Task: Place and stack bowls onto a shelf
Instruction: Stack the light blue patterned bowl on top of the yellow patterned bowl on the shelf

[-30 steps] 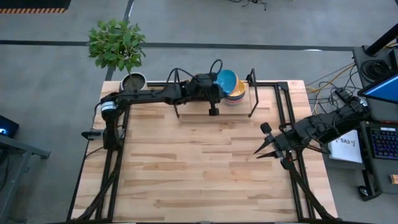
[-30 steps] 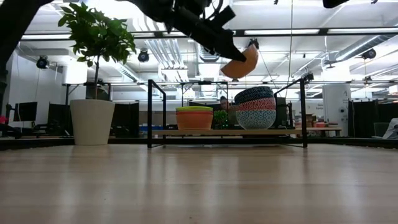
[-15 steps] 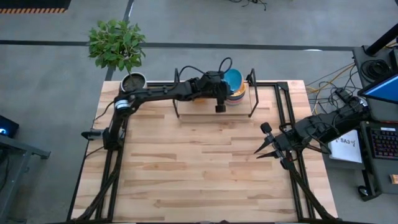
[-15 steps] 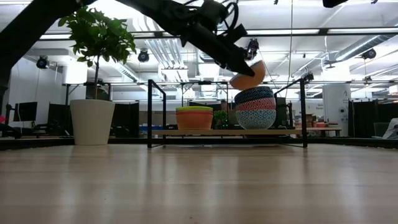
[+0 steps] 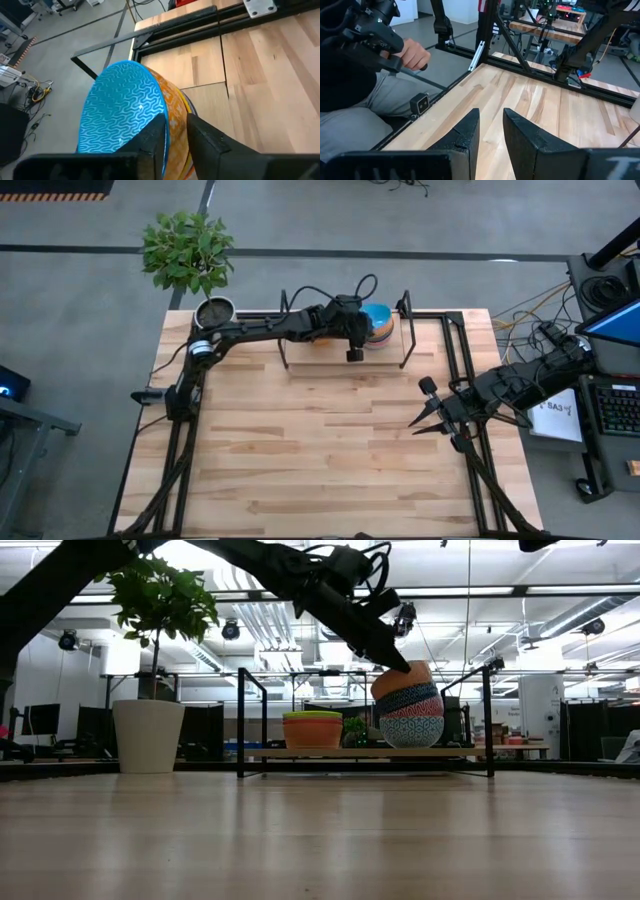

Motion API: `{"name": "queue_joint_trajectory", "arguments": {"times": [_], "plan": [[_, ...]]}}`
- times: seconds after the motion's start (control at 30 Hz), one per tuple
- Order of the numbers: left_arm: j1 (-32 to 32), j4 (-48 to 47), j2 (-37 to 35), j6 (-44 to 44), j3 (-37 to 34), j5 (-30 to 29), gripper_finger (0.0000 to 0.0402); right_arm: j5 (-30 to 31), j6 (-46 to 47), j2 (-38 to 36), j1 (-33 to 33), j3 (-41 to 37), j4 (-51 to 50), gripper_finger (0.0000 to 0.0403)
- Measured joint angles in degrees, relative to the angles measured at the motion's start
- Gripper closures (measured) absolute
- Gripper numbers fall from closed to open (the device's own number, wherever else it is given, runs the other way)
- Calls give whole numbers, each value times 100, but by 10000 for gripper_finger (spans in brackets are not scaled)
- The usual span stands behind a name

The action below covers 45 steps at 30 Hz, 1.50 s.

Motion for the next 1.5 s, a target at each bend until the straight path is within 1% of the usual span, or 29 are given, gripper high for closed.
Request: {"name": "queue_joint_trajectory", "arguments": {"times": [0.27, 0.43, 0.6, 0.7, 0.83, 0.93, 1.07, 1.2, 1.3, 1.5], "plan": [[0, -64, 0, 15, 134, 11, 291, 0, 1, 0, 0, 0, 9, 328], [0, -115, 0, 14, 303, 158, 279, 0, -11, 2, 0, 0, 11, 328], [-3, -183, -10, -12, 366, 278, 279, 0, -46, 2, 0, -2, 13, 328], [-40, -351, -65, -234, 361, 415, 278, 0, -201, 2, -2, -2, 44, 328], [-51, -562, -184, -244, 361, 418, 281, 0, -447, 1, -2, -141, 407, 328], [75, -718, -161, -242, 323, 440, 290, -4, -531, -29, -2, -213, 514, 328], [263, -715, -158, -146, 282, 400, 305, -4, -414, -111, -1, -216, 520, 328], [457, -995, -162, -100, 272, 413, 319, -4, -401, -162, -2, -216, 495, 328], [600, -1005, -162, -147, 267, 411, 326, -4, -402, -162, -2, -216, 484, 328], [623, -997, -160, -155, 243, 417, 331, -3, -437, -162, -2, -219, 461, 328]]}}
